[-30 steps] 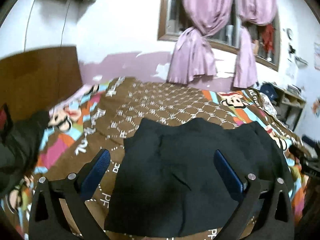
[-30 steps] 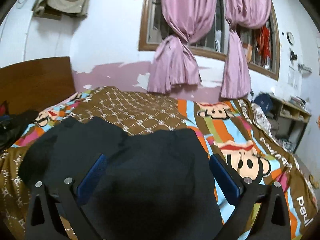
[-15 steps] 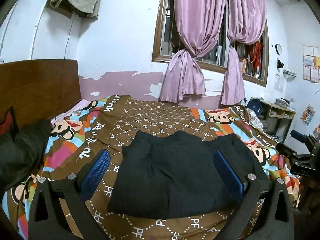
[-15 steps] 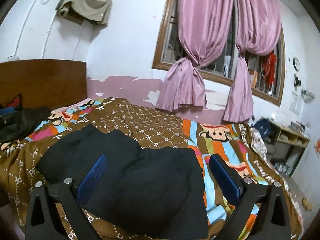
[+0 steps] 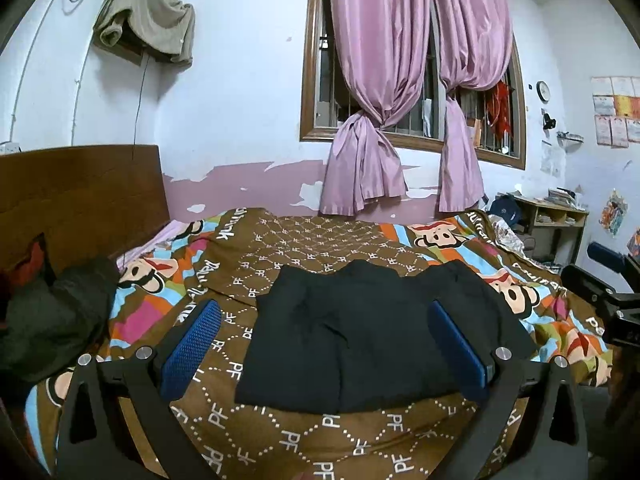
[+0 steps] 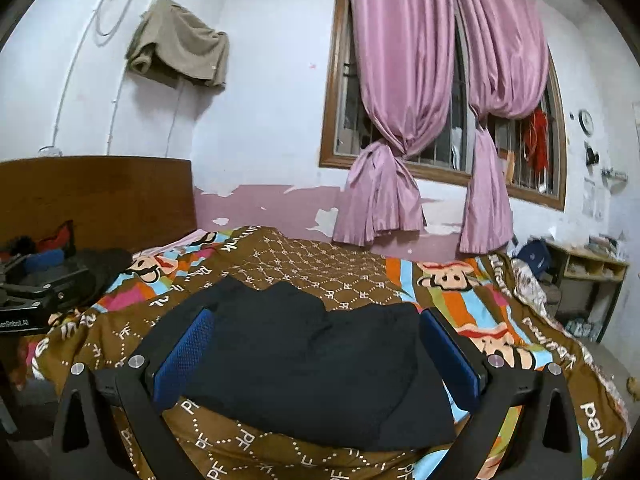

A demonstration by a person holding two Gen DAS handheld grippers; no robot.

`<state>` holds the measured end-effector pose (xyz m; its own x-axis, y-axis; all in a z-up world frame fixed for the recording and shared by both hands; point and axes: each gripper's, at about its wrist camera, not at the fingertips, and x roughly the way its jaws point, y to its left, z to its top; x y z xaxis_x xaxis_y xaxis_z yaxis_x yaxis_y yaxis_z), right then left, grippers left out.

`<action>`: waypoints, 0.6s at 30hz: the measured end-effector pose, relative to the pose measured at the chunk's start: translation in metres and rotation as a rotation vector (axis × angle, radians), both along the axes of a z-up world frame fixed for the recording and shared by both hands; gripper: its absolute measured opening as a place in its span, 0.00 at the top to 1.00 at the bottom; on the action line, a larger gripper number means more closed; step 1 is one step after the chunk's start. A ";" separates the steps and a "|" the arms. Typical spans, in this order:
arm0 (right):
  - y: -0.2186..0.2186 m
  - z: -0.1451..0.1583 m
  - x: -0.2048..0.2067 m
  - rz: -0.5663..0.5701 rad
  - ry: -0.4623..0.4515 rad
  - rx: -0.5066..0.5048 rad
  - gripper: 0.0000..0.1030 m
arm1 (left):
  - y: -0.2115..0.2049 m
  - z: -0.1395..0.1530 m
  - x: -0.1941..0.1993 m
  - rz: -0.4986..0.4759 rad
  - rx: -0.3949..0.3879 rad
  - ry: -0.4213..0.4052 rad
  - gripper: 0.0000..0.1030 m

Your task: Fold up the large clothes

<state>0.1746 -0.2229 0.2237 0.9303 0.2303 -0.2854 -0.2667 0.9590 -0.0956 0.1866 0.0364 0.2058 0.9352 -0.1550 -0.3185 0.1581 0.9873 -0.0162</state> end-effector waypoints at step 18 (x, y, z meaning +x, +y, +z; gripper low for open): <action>0.013 -0.039 -0.068 -0.002 -0.018 -0.075 0.00 | -0.011 -0.030 -0.068 -0.033 0.059 -0.010 0.02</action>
